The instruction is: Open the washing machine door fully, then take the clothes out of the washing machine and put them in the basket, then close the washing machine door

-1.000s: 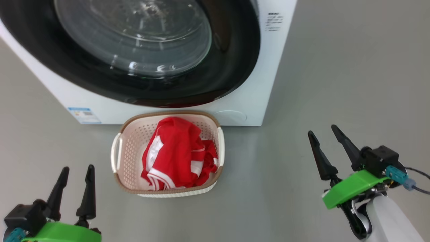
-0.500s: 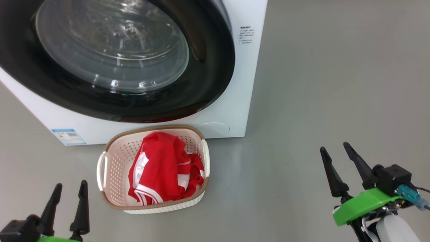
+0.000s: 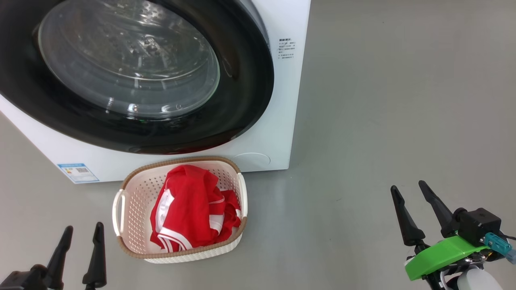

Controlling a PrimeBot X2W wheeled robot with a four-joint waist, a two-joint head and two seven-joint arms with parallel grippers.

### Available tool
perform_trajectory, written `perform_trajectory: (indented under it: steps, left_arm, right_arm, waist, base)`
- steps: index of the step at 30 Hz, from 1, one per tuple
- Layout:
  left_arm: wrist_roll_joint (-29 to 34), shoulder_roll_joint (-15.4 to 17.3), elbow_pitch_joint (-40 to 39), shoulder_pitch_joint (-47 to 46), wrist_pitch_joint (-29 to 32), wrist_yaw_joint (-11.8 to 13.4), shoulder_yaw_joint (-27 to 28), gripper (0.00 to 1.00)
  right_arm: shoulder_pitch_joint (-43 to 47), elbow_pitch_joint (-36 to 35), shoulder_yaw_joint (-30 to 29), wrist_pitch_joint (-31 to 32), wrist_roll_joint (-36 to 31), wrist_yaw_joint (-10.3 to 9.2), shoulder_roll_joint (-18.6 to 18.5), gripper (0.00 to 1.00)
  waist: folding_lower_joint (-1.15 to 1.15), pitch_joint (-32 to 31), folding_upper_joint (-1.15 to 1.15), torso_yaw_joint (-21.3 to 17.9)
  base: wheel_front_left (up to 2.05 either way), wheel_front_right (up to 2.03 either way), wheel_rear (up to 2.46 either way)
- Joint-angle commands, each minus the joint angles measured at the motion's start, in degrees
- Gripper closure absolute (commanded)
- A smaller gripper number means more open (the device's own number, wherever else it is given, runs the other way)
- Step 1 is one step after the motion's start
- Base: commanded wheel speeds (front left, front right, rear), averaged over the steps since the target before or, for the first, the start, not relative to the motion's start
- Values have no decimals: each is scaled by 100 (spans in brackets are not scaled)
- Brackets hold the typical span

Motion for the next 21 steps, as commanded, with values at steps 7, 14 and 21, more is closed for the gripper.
perform_trajectory:
  steps: [7,14,21]
  left_arm:
    - [91,102,-188,-44,-54,-17,235,0]
    - [87,97,-211,-36,-54,-17,239,0]
    - [62,100,-225,-51,-54,-17,230,0]
  right_arm:
    - [59,-166,85,-27,77,-11,-53,0]
    - [65,-192,114,-27,64,-11,-49,0]
    - [50,-205,112,-27,51,-11,-45,0]
  waist:
    - [0,-32,0,7]
    - [0,-23,0,14]
    - [0,3,0,27]
  base:
    - [0,0,0]
    - [0,0,0]
    - [0,0,0]
